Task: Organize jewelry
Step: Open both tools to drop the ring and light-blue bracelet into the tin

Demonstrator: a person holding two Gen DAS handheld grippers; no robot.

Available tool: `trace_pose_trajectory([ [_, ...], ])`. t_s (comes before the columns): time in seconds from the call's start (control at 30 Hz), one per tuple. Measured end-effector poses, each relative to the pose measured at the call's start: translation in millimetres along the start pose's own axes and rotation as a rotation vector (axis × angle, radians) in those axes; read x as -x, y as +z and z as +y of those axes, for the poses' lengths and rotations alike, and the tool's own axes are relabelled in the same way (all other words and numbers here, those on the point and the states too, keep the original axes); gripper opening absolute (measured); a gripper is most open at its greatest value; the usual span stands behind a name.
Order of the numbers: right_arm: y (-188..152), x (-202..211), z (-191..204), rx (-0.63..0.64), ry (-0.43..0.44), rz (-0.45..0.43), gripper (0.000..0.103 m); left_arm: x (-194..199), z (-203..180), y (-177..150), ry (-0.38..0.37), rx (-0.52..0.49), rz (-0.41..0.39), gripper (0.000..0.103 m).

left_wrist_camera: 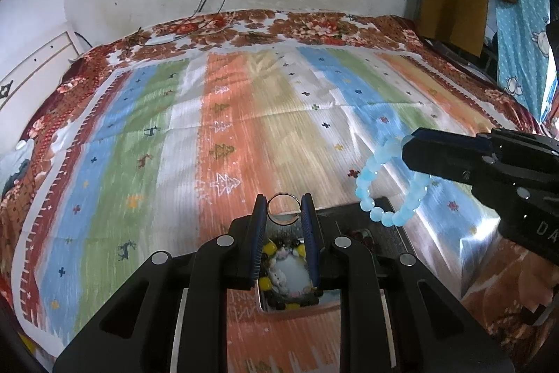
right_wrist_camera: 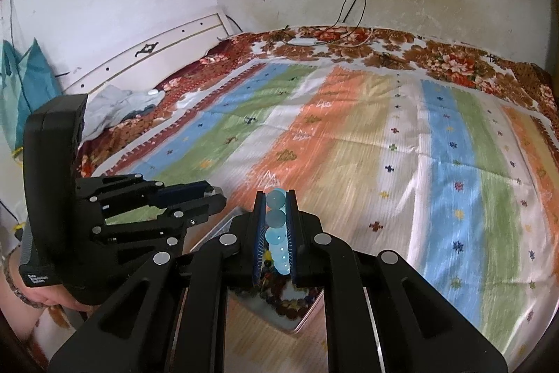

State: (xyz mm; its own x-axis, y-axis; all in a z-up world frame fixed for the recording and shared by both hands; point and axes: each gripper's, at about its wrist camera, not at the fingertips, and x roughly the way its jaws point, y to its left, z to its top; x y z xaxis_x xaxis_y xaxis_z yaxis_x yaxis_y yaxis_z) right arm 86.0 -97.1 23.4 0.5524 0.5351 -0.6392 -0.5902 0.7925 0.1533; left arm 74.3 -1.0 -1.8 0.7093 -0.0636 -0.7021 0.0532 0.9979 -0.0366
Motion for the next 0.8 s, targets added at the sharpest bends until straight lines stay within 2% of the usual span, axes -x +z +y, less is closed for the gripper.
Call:
trace_pose_trajectory([
  [0.17,-7,3,-1,-0.018,0.015,0.003,0.012,1,-5,-8,-0.012,-0.018,0.018,0.02],
  [0.23,-9,1,-2,-0.026,0.035,0.015,0.013,1,-8,-9,-0.003,-0.03,0.017,0.031],
  [0.27,-9,0,-2,-0.03,0.039,0.018,0.015,1,-8,-9,-0.002,-0.033,0.015,0.044],
  [0.3,-10,1,-2,-0.032,0.039,0.017,0.019,3,-8,-9,-0.003,-0.032,0.009,0.046],
  [0.33,-10,1,-2,-0.033,0.04,0.015,0.03,4,-7,-9,-0.003,-0.024,0.005,0.046],
  [0.37,-11,3,-3,-0.037,0.038,0.011,0.033,5,-6,-9,-0.003,-0.018,0.003,0.046],
  [0.6,-17,12,-8,-0.058,0.019,0.003,0.035,12,4,-13,-0.009,0.028,0.008,0.046],
  [0.73,-23,16,-6,-0.042,0.001,0.004,0.043,16,4,-17,-0.023,0.038,0.01,0.046],
  [0.8,-27,19,-5,-0.03,-0.009,0.005,0.047,20,4,-20,-0.032,0.041,0.009,0.05],
])
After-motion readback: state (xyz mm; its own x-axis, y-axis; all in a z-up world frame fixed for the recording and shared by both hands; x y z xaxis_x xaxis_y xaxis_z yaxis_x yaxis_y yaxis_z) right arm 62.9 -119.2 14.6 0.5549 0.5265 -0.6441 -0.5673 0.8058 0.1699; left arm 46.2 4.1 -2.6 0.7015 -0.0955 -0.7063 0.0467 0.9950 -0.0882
